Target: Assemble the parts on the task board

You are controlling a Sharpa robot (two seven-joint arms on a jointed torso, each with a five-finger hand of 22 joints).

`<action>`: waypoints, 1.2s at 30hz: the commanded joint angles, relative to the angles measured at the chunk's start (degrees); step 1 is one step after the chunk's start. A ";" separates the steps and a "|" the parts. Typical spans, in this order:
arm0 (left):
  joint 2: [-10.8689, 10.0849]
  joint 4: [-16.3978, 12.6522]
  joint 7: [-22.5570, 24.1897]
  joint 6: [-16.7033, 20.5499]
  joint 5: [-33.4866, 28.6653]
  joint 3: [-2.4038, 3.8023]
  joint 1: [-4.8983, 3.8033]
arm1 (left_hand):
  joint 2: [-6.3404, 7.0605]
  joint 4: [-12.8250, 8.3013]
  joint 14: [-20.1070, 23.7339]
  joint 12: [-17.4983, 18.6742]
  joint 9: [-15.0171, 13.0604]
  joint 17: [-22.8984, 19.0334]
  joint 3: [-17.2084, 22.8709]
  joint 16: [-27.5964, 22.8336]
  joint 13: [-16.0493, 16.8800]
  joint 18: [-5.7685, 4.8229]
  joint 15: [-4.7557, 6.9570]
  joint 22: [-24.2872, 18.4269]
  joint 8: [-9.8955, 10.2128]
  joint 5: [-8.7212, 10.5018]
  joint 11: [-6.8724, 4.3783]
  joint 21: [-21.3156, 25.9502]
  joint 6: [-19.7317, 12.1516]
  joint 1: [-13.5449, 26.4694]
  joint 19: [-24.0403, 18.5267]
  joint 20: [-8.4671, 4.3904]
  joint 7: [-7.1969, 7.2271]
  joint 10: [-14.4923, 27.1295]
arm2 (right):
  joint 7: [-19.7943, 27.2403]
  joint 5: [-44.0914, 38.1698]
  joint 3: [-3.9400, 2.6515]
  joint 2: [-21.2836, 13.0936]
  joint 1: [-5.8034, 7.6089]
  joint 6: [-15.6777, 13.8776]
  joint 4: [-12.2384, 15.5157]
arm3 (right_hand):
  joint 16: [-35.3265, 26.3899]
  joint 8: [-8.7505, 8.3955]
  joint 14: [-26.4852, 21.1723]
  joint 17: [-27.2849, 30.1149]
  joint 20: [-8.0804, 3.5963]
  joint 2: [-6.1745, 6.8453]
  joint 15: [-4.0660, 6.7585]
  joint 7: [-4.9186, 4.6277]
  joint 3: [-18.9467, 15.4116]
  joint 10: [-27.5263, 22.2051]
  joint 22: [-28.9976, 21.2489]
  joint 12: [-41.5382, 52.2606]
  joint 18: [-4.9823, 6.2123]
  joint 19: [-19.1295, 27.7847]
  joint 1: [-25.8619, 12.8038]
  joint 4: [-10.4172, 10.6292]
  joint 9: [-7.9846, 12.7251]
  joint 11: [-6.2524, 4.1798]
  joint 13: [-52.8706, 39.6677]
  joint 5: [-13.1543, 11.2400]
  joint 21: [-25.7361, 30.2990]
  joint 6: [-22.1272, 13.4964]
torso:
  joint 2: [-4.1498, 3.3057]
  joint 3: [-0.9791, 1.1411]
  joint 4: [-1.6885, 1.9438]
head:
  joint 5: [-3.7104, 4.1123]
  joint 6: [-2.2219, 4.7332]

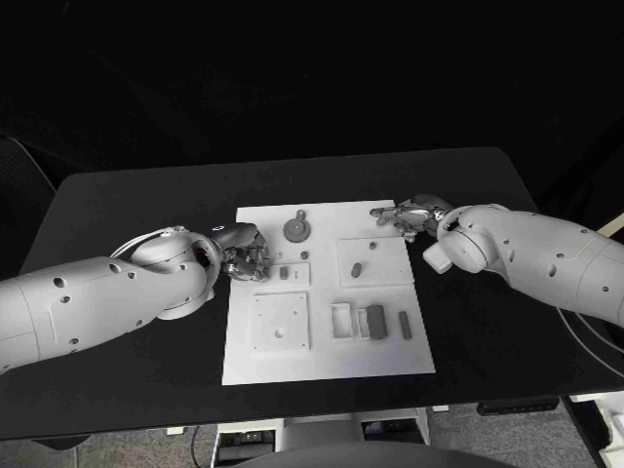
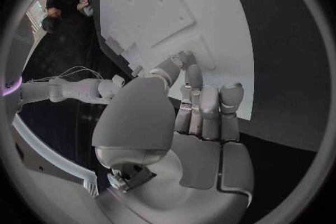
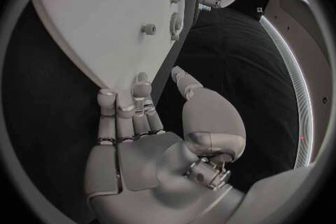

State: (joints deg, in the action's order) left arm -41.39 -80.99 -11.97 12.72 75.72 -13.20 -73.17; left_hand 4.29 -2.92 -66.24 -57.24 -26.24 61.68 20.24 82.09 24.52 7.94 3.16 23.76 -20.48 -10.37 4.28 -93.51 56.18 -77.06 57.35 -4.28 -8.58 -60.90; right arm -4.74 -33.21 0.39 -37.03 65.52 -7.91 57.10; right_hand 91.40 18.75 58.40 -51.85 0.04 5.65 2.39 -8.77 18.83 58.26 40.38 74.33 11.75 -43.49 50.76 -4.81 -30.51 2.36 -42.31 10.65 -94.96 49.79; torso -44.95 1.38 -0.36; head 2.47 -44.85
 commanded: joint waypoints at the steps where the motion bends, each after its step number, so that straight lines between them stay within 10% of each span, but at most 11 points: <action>1: -0.09 0.49 -1.09 -1.85 -0.05 -0.32 0.34 | -0.42 0.15 0.61 0.12 0.15 0.11 0.40 -0.22 0.09 2.32 -0.03 -0.08 0.38 -0.21 0.26 0.26 -0.66 0.09 0.17 -0.04 -0.20 0.30 | -0.14 -0.32 0.09 0.06 -0.21 1.45 0.11 | -0.25 -0.28 0.12 0.07 -0.12 -0.06 0.38 -0.44 -0.18 -0.17 -0.07 -0.28 1.57 -0.13 -0.53 0.13 0.09 0.10 0.08 0.00 -7.27 0.12 | 0.00 0.01 -0.01 | -0.03 -0.02; 36: 0.13 0.84 -0.67 -3.67 -0.22 -0.32 0.33 | -0.36 2.00 1.00 -0.34 0.29 0.36 1.83 -0.13 0.37 2.23 -0.22 -0.08 0.99 -0.17 0.38 0.08 -1.26 1.95 -0.13 -0.03 -0.15 0.83 | -0.10 -0.32 0.09 -0.04 -0.28 1.57 0.20 | -0.27 -0.30 0.09 0.07 -0.11 -0.06 0.37 -0.45 -0.20 -0.20 -0.07 -0.28 1.56 -0.11 -0.62 0.19 0.12 0.12 0.10 0.00 -7.25 0.07 | 0.00 -0.01 0.01 | 0.10 -0.26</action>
State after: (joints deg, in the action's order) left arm -41.22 -80.12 -11.48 12.02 75.07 -13.12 -73.30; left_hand 4.04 -1.17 -65.63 -57.24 -25.86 61.98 21.83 82.09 24.83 7.95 2.93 23.73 -19.06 -10.37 4.38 -93.51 54.33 -75.33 57.04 -3.97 -8.56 -60.18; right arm -4.71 -33.21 0.38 -37.09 65.48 -7.78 57.17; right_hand 91.40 18.75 58.61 -51.85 0.05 5.65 2.40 -8.66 18.83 58.26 40.38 74.33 11.75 -43.49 50.76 -4.82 -30.46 2.36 -42.27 10.65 -94.96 49.88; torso -44.94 1.40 -0.37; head 2.59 -45.07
